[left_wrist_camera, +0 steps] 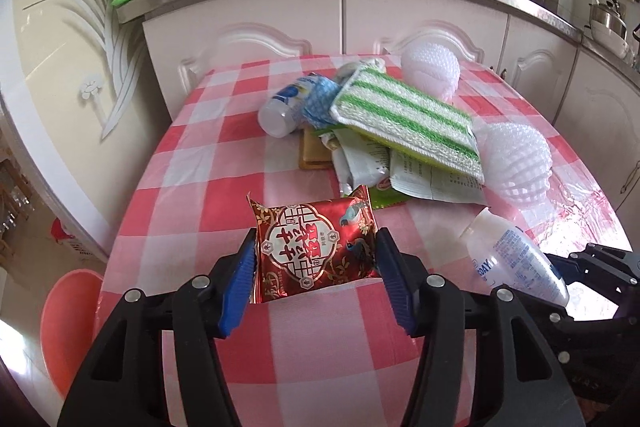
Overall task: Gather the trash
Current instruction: 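Grasp the red snack wrapper with the left gripper while the right gripper holds the bottle, then carry both items to the orange bucket and open both grippers over it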
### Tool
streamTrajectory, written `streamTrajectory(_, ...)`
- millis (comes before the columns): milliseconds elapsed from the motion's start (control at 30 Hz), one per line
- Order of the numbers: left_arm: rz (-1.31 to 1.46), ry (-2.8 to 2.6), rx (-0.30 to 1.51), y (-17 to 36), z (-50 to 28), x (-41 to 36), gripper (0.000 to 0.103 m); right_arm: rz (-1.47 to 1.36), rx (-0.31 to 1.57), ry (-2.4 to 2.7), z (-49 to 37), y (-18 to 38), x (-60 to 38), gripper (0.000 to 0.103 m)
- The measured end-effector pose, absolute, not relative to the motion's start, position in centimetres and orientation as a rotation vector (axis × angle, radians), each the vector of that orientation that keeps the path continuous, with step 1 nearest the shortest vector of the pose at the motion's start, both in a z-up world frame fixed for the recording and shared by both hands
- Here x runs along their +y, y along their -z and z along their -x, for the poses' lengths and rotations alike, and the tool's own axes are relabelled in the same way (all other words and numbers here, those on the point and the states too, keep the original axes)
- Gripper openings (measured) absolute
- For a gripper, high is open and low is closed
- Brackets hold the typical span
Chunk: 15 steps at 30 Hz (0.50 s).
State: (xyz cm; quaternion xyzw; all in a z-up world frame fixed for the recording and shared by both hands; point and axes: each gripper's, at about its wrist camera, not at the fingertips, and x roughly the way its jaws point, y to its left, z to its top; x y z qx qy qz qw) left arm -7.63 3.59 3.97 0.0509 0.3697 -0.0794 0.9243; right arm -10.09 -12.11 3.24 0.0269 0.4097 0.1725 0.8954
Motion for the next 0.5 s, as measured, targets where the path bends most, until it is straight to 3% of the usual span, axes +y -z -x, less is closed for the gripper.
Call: streamTrajectory(500,-0.033,0.041,0.723,-5.4,9.7,10.3,0.058,-0.074,0.848,-0.427,10.0,-4.1,-9.3,0.044)
